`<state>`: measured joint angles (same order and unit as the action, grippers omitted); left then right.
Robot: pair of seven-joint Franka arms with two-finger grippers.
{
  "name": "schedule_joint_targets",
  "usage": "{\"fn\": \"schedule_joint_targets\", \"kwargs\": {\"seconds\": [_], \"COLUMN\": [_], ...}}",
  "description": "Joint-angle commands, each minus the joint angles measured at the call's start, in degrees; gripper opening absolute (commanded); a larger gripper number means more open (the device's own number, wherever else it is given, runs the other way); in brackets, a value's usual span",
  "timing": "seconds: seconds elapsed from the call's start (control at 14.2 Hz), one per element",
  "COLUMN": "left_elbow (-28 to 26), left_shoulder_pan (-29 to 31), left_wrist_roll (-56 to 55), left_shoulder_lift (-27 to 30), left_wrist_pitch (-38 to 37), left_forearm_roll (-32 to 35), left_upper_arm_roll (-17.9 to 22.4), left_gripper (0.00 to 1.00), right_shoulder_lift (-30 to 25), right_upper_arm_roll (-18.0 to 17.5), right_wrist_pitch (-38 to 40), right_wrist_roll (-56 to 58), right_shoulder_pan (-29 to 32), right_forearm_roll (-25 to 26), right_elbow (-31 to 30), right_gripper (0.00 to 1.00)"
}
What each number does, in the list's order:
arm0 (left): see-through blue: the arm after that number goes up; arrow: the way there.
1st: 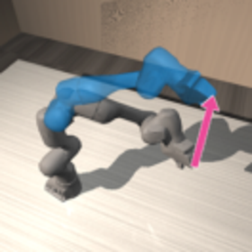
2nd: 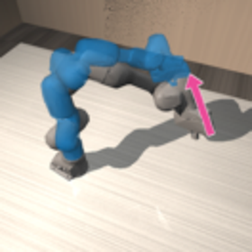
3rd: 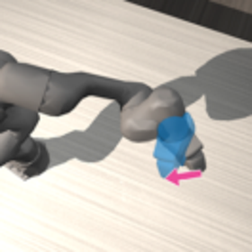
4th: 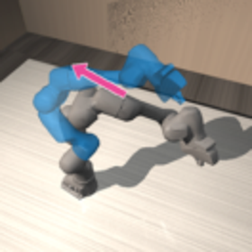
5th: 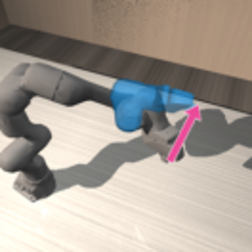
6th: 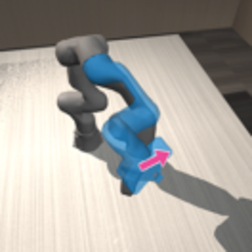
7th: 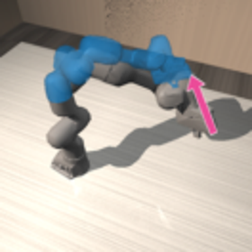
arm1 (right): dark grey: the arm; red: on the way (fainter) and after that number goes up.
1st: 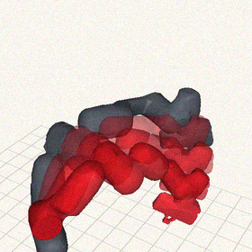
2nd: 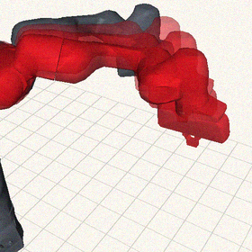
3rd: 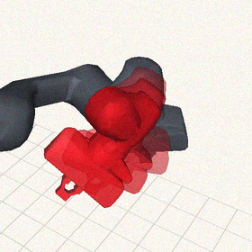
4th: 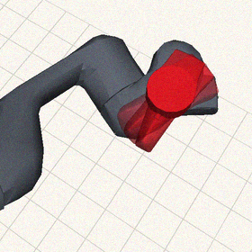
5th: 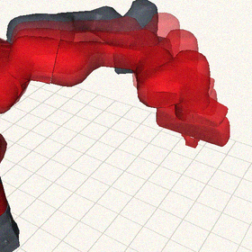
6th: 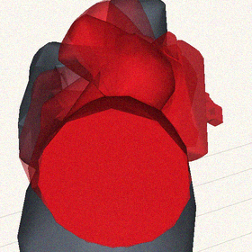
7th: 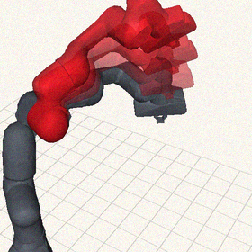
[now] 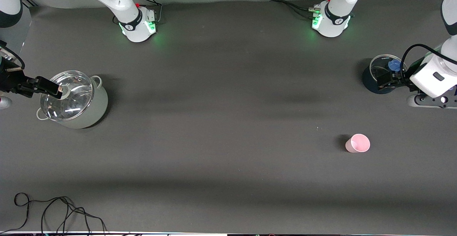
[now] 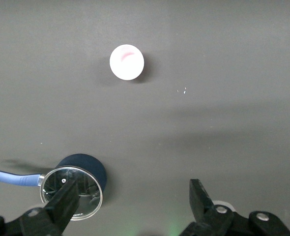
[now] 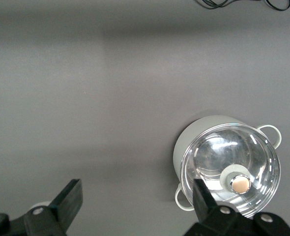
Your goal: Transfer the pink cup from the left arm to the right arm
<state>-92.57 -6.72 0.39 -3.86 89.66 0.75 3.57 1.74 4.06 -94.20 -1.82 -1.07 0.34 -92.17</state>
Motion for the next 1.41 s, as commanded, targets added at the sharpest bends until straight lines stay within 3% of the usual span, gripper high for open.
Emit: {"fn": "schedule_joint_targets", "kwargs": {"seconds": [0.0, 0.77, 1.34], "left_elbow": [1.07, 1.25, 8.98], "left_shoulder_pan": [-0.75, -0.66, -0.14], "left_wrist_roll": [0.22, 0.22, 4.15], "left_shoulder_lift": [-0.45, -0.8, -5.8], "left_wrist_pitch": [-0.28, 0.86, 1.04], "left_forearm_roll": [0.13, 0.13, 0.05], "left_upper_arm_roll": [0.47, 0.47, 0.64], "left_gripper": [1.0, 1.0, 1.0], "right_shoulder_lift": [0.37, 0.37, 0.36], "right_upper_arm_roll": [-0.37, -0.37, -0.28], "right_wrist_pitch": [1.04, 1.04, 1.04], "right_wrist_roll": [0.68, 0.68, 0.68], "right_shoulder_pan": [0.36, 0.28, 0.45], "right_forearm_roll": [-0.52, -0.96, -0.96], "right_elbow": [1.11, 0.94, 0.94], "right_gripper": [0.99, 0.99, 0.99]}}
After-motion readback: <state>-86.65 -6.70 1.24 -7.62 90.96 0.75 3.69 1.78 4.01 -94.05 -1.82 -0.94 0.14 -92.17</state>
